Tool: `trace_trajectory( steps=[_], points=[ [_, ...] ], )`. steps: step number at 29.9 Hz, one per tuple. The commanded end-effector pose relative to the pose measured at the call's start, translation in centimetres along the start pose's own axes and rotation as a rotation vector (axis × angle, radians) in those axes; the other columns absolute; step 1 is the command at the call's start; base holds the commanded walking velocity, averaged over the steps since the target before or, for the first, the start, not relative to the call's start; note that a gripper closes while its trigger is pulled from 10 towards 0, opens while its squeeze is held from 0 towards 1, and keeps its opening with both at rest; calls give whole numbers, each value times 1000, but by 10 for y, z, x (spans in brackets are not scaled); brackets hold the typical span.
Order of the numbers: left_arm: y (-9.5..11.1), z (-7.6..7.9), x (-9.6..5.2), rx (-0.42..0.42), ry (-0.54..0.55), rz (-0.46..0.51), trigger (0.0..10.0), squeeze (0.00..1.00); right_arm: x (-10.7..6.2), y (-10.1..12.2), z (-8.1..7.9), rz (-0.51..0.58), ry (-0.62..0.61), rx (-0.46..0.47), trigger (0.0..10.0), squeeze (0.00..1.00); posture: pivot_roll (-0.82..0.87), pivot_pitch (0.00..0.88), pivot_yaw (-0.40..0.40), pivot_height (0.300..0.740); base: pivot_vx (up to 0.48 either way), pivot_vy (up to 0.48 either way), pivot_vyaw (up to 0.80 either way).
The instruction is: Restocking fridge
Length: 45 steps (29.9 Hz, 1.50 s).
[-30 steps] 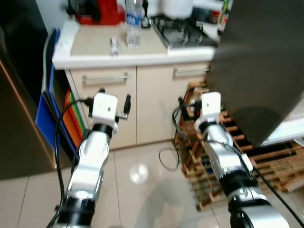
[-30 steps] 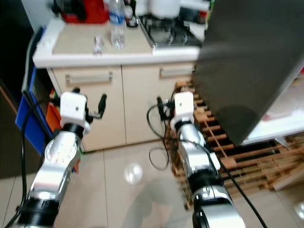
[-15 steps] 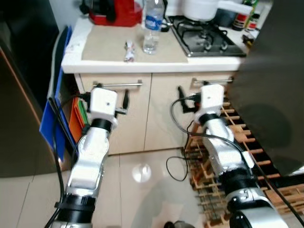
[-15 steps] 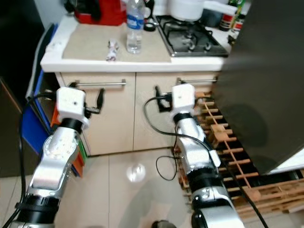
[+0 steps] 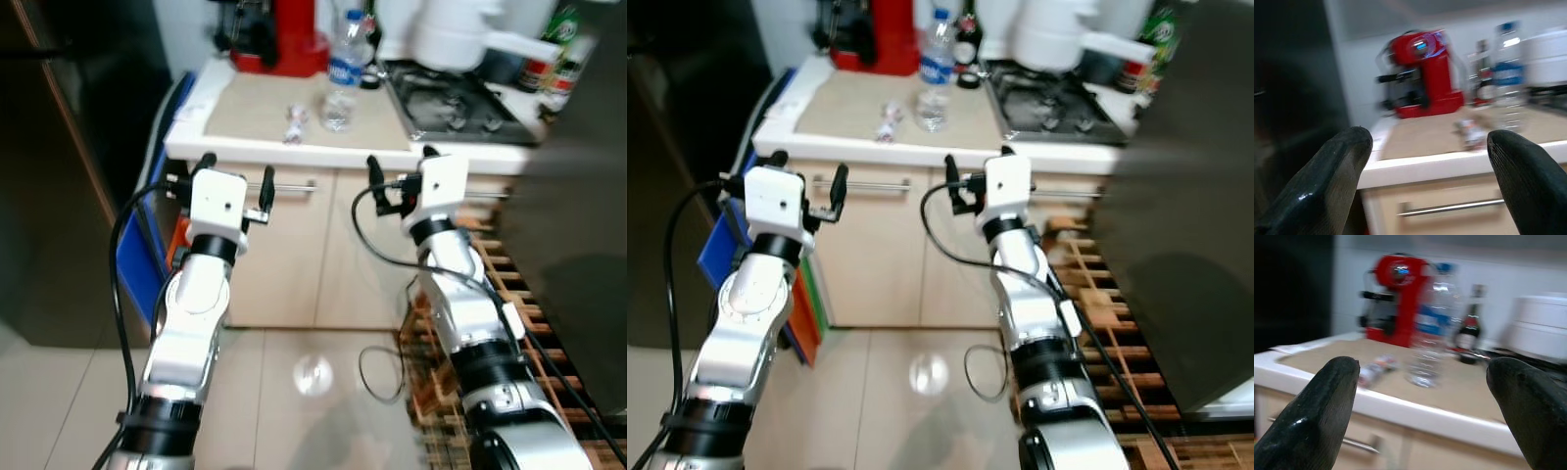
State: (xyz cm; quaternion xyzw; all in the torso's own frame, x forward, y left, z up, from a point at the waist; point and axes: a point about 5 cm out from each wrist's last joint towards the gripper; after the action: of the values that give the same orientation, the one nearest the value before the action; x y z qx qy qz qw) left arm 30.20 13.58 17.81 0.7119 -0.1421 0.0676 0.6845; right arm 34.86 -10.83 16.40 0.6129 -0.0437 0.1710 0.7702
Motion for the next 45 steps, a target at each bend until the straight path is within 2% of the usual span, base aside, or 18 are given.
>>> trace_trajectory(
  steps=[1, 9, 12, 17, 22, 23, 26, 27, 32, 36, 42, 43, 45],
  points=[
    [2, -5, 2, 10, 16, 7, 10000, 0, 6, 8, -6, 24, 17, 9, 10000, 0, 68, 0, -48, 740, 480, 0, 0],
    [4, -5, 2, 9, 14, 21, 10000, 0, 9, 13, -8, 43, 24, 21, 10000, 0, 72, 0, -49, 740, 480, 0, 0],
    [6, -4, 3, -7, -5, 35, 10000, 0, 8, 21, -11, 93, 61, 48, 10000, 0, 71, 0, -48, 740, 480, 0, 0],
    [9, -6, 4, -22, 10, 49, 10000, 0, 4, 21, -13, 93, 84, 47, 10000, 0, 70, 0, -46, 740, 134, 0, 0],
    [8, -7, 5, -11, 9, 37, 10000, 0, -4, -2, -6, -33, 10, 28, 10000, 0, 69, 0, -45, 740, 0, 0, 0],
    [7, -7, 5, -8, 10, 36, 10000, 0, -5, -3, -6, -42, 7, 64, 10000, 0, 71, 0, -44, 740, 0, 0, 0],
    [5, -9, 5, 3, 16, 22, 10000, 0, -3, -8, 0, -84, -47, 14, 10000, 0, 70, 0, -41, 740, 0, 0, 0],
    [5, -9, 5, 3, 16, 16, 10000, 0, -3, -9, 0, -93, -42, 18, 10000, 1000, 71, 0, -41, 740, 0, 0, 0],
    [2, -12, 8, 17, 29, -3, 10000, 0, 1, -10, -1, -126, -52, 73, 10000, 1000, 72, 0, -40, 740, 0, 0, 0],
    [3, -13, 9, 28, 30, -1, 10000, 0, 9, -3, -1, -109, -50, 126, 10000, 1000, 74, 0, -39, 740, 0, 0, 0],
    [11, -9, 9, 3, 13, 43, 10000, 0, 18, 5, -1, -93, -46, 109, 10000, 1000, 80, 0, -39, 740, 137, 81, 0],
    [12, -9, 8, 3, 9, 54, 10000, 0, 20, 8, -1, -81, -47, 100, 10000, 0, 80, 0, -39, 740, 405, 255, 0],
    [14, -7, 6, 0, 0, 69, 10000, 0, 24, 21, -1, -32, -32, 86, 10000, 0, 81, 0, -39, 740, 373, 302, 0]
  ],
)
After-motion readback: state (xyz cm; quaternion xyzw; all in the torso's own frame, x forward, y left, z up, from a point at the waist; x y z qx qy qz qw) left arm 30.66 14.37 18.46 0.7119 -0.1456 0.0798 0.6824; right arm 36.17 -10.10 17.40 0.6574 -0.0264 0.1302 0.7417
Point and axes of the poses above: a point about 5 cm out from each wrist's last joint towards the gripper, its own x axis pointing out of the wrist towards the gripper, its own y axis along the axis of the wrist's last joint, z = x × y, and after that the axes turned 11 degrees about -x, right-handed
